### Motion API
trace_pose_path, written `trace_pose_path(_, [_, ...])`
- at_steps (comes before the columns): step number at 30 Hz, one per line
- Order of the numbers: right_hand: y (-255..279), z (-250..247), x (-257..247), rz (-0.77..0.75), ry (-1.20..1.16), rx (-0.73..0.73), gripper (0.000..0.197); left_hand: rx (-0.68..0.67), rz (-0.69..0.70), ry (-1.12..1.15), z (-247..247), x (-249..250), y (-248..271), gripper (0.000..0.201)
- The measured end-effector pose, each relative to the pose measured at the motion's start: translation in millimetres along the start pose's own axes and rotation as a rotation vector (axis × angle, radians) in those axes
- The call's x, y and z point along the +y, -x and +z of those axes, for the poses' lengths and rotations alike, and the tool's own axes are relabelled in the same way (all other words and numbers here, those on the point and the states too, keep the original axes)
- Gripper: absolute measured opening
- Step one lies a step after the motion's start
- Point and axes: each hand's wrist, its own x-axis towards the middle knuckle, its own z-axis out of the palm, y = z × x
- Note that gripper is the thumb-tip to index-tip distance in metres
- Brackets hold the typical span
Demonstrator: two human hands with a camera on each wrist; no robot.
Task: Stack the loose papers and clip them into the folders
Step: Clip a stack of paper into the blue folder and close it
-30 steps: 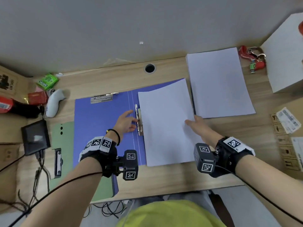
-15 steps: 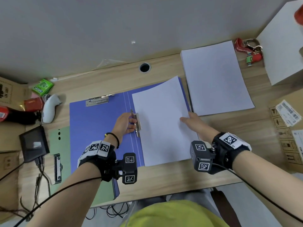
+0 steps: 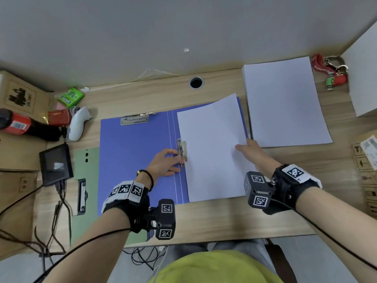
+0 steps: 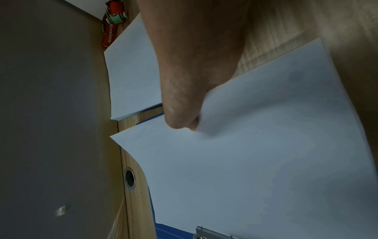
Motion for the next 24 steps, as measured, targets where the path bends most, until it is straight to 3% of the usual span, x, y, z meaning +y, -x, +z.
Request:
trace_pose_path(11, [-15.2,0.3,11.6,-0.018,-0.027,-0.032,0.042,0.218,0.076,-0.203,16.5,-17.8,-23.4,0.022])
trace_pose_path(14, [-18.2,-3.4,17.1,-0.023,-0.04,-0.028,0.045,0.217,0.09,-0.244,15.6,-17.1,-24.1,0.024])
trace_pose_path(20, [-13.7,-24.6,30.2,-0.013,-0.105,-0.003,0.032,0.143,0.051,-0.256,10.0,-2.5,-24.3,0.02])
trace_pose_path(24, [-4.6,-40.7,36.8,-0.006,-0.173,-0.112,0.03,0.168,0.093,-0.178,26.8,22.2,-21.8,0.007])
